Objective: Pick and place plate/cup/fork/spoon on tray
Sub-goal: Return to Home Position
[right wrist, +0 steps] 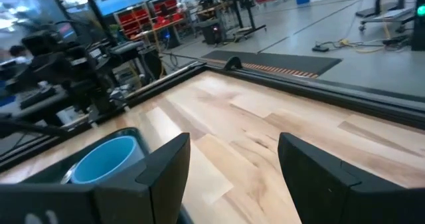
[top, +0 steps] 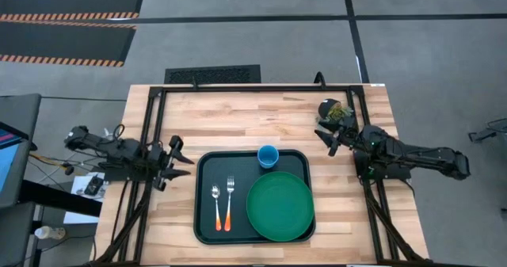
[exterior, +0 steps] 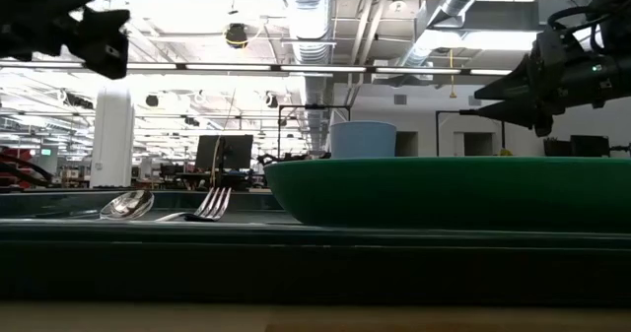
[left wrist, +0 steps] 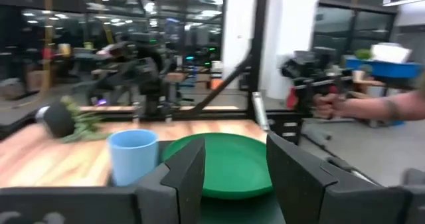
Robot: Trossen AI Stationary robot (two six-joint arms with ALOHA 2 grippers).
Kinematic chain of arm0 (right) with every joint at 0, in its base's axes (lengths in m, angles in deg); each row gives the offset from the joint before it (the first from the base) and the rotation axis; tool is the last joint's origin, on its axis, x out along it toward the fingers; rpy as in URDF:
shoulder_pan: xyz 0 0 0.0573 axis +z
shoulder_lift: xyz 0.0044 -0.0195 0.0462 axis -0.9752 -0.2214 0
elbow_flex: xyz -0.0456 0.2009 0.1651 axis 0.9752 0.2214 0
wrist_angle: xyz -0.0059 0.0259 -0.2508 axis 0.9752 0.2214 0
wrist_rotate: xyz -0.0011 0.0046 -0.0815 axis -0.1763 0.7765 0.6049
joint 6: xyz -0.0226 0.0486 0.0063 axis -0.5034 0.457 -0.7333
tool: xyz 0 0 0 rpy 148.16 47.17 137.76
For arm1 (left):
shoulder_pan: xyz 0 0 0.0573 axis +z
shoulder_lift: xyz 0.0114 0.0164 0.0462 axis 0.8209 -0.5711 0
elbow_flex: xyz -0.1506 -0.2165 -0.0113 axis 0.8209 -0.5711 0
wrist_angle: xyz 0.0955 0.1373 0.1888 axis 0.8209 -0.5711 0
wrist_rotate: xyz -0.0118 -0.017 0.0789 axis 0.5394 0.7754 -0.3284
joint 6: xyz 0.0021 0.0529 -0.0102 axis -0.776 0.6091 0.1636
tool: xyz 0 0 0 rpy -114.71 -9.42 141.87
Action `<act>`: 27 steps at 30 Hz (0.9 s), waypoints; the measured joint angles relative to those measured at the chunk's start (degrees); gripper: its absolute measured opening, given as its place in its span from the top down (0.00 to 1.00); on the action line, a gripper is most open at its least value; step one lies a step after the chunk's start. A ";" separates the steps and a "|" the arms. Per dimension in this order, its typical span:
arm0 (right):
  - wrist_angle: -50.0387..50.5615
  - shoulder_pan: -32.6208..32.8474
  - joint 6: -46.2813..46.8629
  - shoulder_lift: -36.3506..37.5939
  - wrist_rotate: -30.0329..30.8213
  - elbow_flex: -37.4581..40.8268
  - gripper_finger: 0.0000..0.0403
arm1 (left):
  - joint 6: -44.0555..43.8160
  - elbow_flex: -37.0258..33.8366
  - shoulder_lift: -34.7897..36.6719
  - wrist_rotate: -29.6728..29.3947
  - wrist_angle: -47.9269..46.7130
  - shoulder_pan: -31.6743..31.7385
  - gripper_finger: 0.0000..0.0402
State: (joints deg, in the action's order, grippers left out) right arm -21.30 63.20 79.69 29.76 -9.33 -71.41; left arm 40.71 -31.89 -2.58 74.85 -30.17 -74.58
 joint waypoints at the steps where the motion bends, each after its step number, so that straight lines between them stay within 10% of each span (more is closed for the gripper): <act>1: 0.00 0.65 -0.63 0.00 0.00 0.00 0.37 | -0.05 0.00 0.00 0.07 -0.20 1.04 0.63; 21: -17.22 2.68 -7.44 3.59 3.29 0.06 0.37 | -0.27 0.00 0.00 14.15 1.67 14.19 0.63; 27: -4.86 2.79 -4.69 8.72 3.19 0.07 0.37 | -0.57 0.00 0.00 19.01 1.20 14.74 0.63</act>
State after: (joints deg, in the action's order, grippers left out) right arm -26.15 65.99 75.00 38.48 -6.14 -71.34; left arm 40.14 -31.89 -2.58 93.85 -28.97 -59.84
